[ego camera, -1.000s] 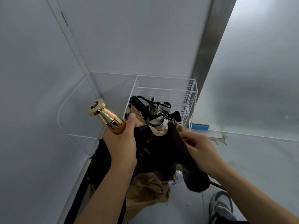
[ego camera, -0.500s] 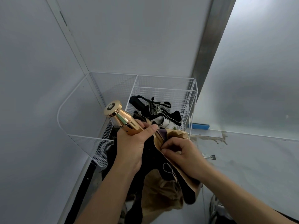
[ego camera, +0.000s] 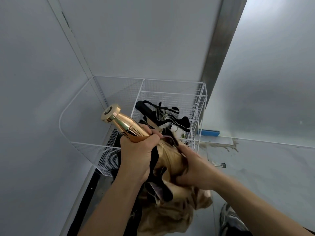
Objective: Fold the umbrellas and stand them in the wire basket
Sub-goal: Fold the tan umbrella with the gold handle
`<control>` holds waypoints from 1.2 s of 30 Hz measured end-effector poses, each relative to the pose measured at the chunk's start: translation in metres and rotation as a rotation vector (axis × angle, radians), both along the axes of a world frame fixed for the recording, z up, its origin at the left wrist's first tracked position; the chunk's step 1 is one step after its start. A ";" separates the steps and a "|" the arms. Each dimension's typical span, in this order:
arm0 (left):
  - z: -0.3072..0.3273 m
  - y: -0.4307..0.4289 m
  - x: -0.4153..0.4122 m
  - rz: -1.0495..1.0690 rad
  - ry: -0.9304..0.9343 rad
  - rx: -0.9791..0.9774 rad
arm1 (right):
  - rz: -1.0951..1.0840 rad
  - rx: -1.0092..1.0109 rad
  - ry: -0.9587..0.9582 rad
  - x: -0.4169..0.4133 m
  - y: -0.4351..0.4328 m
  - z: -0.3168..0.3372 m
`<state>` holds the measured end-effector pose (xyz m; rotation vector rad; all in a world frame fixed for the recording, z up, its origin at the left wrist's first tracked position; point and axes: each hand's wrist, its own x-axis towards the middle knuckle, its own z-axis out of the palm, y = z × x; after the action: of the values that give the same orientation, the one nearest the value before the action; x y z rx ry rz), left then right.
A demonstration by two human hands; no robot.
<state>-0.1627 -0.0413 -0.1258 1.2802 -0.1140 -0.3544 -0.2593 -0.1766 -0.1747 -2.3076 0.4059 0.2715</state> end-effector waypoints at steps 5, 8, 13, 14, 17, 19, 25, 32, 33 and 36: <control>0.005 0.008 0.000 -0.181 0.003 -0.168 | -0.068 0.018 -0.049 0.001 -0.002 0.001; 0.008 0.015 0.006 -0.307 -0.127 -0.082 | -0.029 0.142 -0.083 0.001 -0.004 0.000; 0.015 0.023 0.011 -0.557 -0.318 0.071 | 0.137 0.317 0.100 -0.004 -0.006 0.022; 0.014 0.022 0.009 -0.571 -0.263 0.025 | 0.172 0.337 0.146 -0.006 -0.004 0.029; 0.009 0.013 0.002 -0.425 -0.034 -0.076 | 0.161 0.436 0.204 -0.007 -0.002 0.034; 0.005 0.011 0.003 -0.284 -0.027 -0.026 | 0.069 0.563 0.069 -0.006 -0.004 0.031; -0.007 0.013 0.018 0.006 -0.219 0.345 | -0.107 0.711 -0.155 -0.009 -0.022 0.029; -0.010 0.015 0.023 0.056 -0.262 0.437 | -0.214 0.148 -0.030 -0.008 -0.029 0.015; -0.009 0.016 0.024 0.047 -0.242 0.430 | -0.324 0.242 -0.061 -0.007 -0.033 0.016; -0.009 0.016 0.023 0.014 -0.195 0.395 | -0.636 0.424 -0.235 -0.007 -0.044 0.019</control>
<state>-0.1397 -0.0251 -0.1347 1.7055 -0.2073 -0.2450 -0.2665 -0.2204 -0.1554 -1.6699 0.8404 -0.2116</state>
